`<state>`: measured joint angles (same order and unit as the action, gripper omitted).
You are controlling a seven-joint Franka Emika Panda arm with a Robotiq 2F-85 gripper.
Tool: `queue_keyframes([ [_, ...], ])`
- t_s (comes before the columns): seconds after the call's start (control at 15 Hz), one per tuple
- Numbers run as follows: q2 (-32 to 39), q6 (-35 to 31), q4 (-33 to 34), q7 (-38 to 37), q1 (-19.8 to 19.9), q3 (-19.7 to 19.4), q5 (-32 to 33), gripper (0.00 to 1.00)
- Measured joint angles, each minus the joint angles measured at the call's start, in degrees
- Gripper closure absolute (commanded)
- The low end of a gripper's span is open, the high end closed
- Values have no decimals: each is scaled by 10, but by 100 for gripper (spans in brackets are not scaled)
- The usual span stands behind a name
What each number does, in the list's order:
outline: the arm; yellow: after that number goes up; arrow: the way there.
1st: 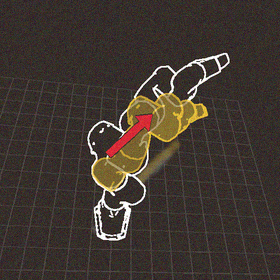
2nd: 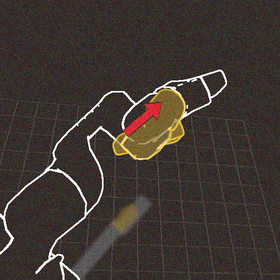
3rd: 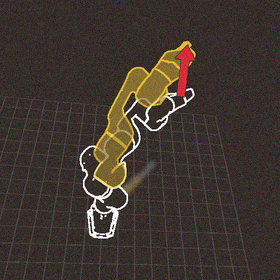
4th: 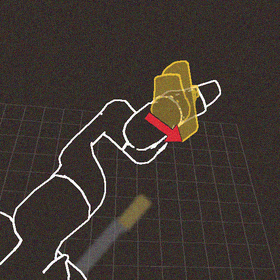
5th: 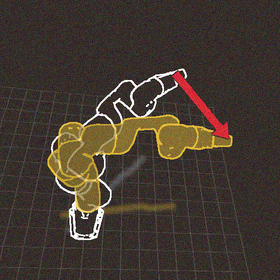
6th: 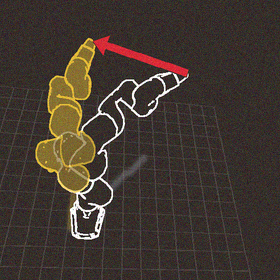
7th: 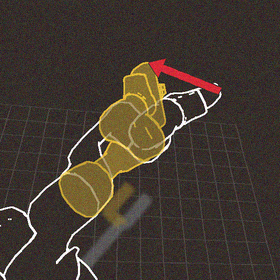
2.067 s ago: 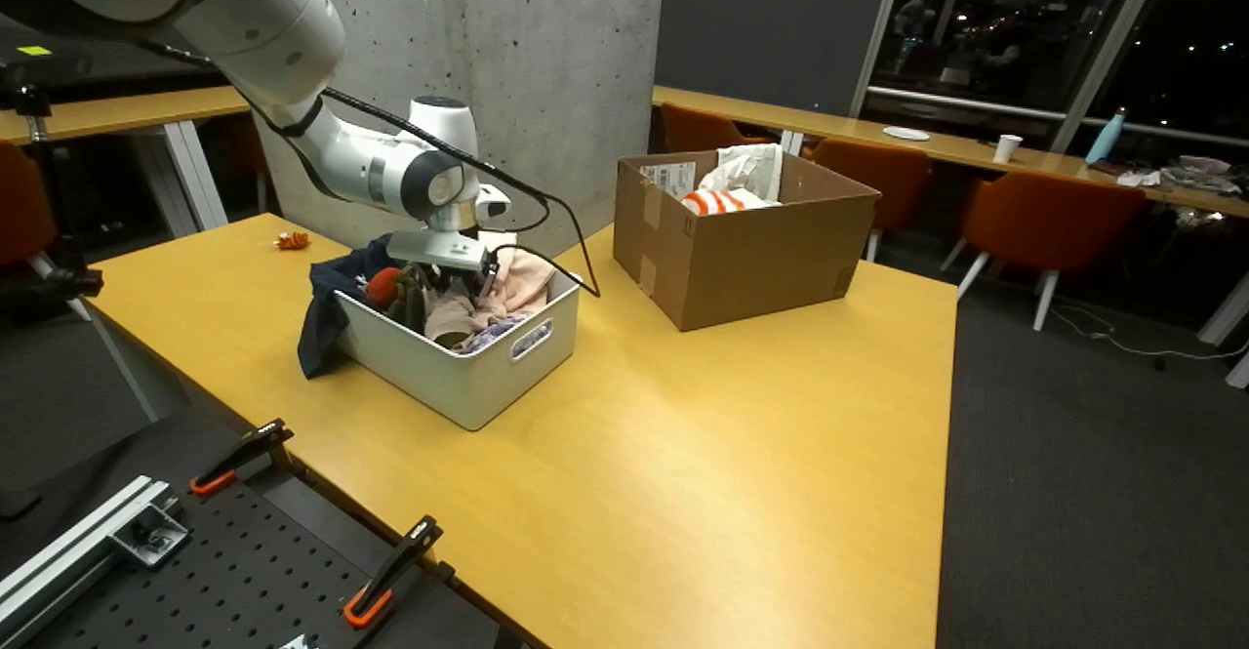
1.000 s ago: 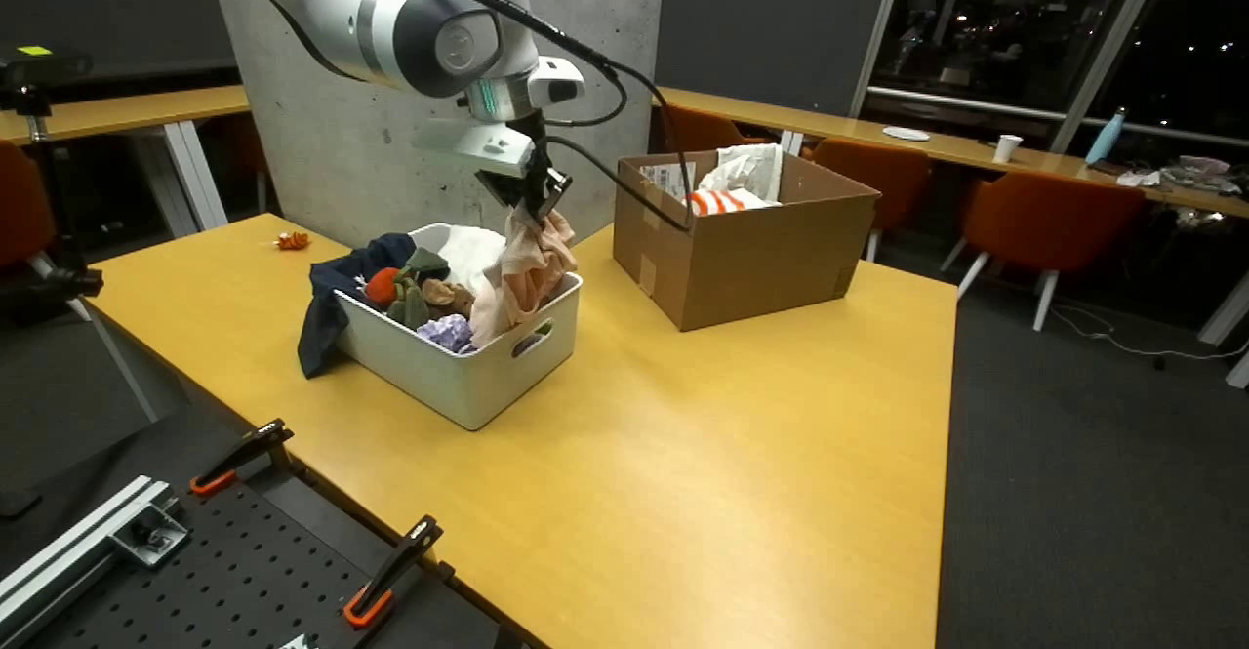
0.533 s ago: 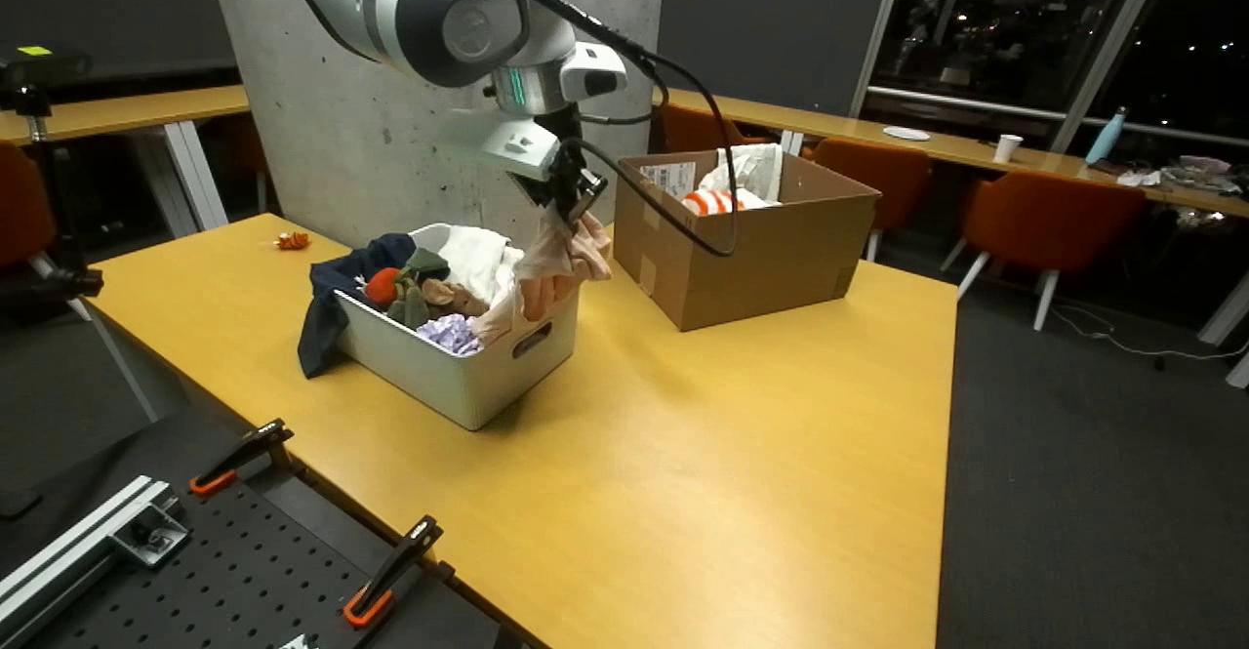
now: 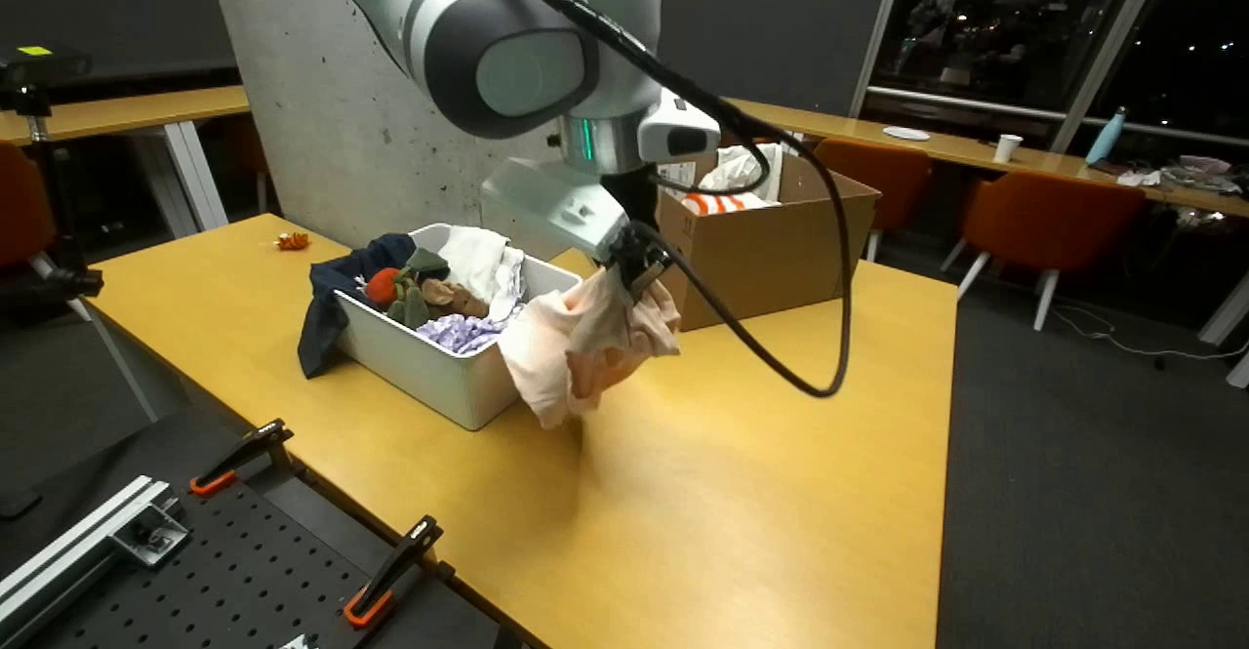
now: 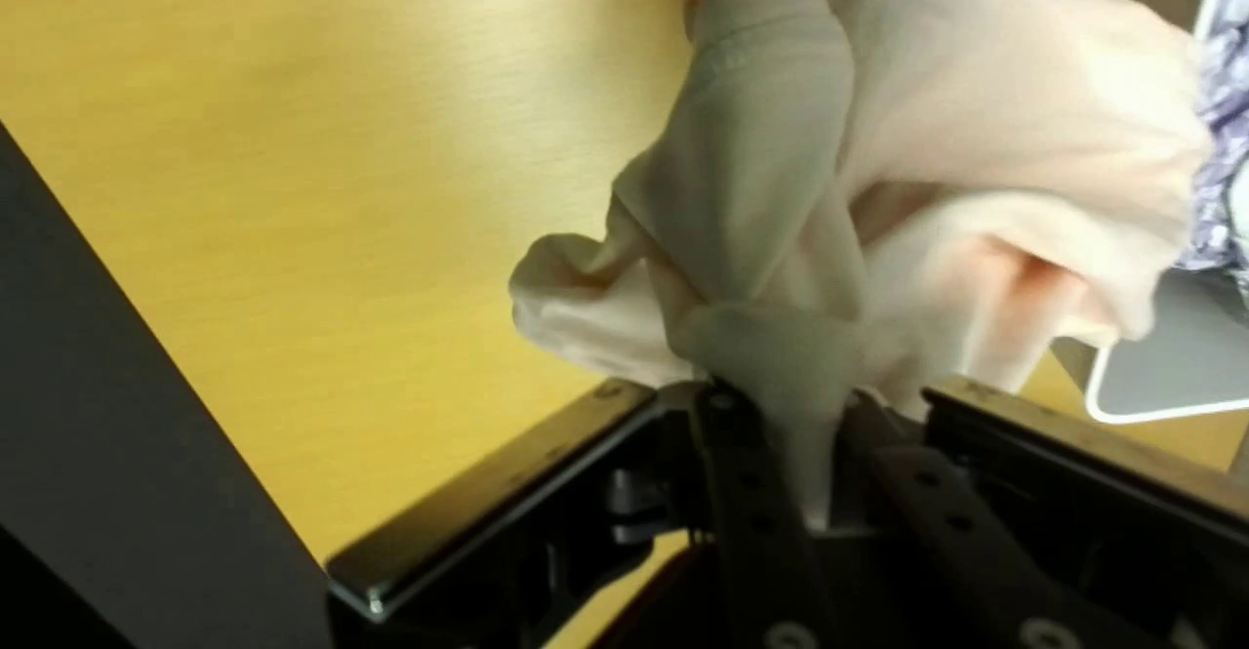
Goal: Remove the pink clothe and peach plush toy from the box and put them on the table and the cover the peach with the pink cloth
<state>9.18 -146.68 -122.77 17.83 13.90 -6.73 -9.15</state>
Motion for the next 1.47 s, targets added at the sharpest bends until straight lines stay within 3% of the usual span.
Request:
queue_keyframes([
  [0.47, 105, -36, 17, 26, 72, -16, -25, 98],
  [0.53, 118, -36, 26, 26, 83, -16, -25, 70],
  [0.87, 163, -37, 63, 24, 108, -15, -25, 38],
  [1.2, 148, -56, 50, 1, 71, -4, -19, 0],
  [1.47, 83, -62, -6, -49, 3, 2, 7, 0],
])
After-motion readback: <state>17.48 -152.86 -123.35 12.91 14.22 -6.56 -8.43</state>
